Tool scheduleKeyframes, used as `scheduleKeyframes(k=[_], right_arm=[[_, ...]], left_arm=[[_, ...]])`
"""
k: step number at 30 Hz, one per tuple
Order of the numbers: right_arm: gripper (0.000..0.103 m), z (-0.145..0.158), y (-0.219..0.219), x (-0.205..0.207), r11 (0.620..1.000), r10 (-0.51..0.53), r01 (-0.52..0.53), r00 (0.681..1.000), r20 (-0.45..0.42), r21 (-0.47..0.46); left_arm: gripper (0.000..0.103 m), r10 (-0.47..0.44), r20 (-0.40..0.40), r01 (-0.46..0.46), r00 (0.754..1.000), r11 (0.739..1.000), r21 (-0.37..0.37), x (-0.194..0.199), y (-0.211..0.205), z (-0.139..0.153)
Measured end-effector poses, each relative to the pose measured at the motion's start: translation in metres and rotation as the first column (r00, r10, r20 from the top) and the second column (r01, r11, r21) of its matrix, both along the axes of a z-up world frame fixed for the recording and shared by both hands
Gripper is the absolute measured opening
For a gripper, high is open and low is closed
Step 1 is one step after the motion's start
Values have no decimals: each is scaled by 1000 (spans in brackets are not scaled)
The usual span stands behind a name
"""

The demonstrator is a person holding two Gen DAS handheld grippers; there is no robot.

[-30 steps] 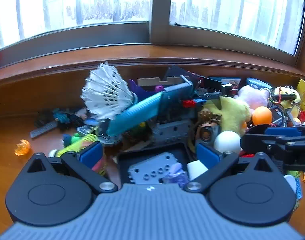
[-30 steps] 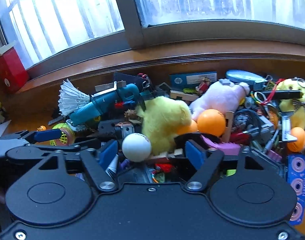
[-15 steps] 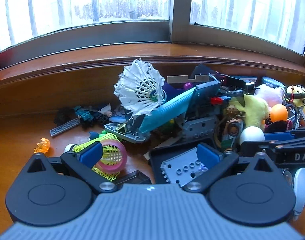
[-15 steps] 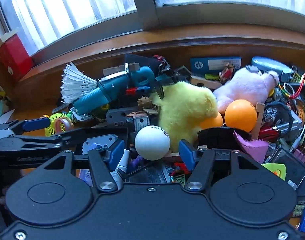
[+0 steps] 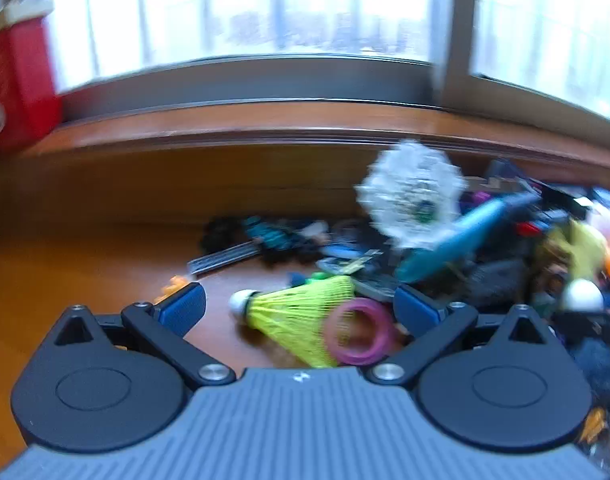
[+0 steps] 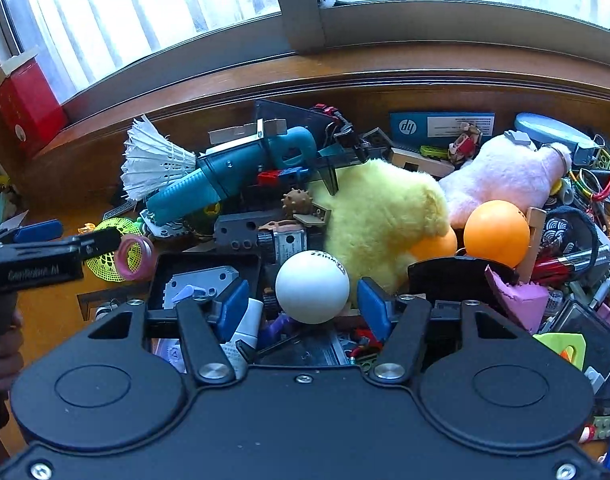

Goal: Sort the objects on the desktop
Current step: 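Lower the left tool around the second yellow shuttlecock while the right tool approaches the white ping-pong ball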

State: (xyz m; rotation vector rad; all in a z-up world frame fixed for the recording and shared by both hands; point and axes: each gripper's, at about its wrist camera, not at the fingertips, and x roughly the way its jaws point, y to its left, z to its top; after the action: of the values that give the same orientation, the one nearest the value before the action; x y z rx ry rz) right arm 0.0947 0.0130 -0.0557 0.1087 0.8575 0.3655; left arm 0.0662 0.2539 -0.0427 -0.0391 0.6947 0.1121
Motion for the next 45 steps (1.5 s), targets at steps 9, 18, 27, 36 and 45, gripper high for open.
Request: scheduleKeyframes(k=[9,18,27,36,45], right_arm=[[63,0,2,-1,1000,-4,4,1000,10,-9],[68,1,3,-3,1000,-6,6,1000,19,-24],[71,0,3,-2,1000,-6,7,1000,28,-29],[73,0,5,-2,1000,3,-2,1000,26,-31],[74,-2,7,-1,999,-1,3,1000,30,-37]], left_arm=[[103,182,-105,-207,978,917,-340,22,41,-21],[103,264,-161,-291,951,939,-181,31,41,-33],[98,241,-61,-224,969,953,202,23,35,-33],[103,316,-157,-324,936,945,-33,28,58,-45],[60,329,-90,-331,940,943,-15,29,65,-42]])
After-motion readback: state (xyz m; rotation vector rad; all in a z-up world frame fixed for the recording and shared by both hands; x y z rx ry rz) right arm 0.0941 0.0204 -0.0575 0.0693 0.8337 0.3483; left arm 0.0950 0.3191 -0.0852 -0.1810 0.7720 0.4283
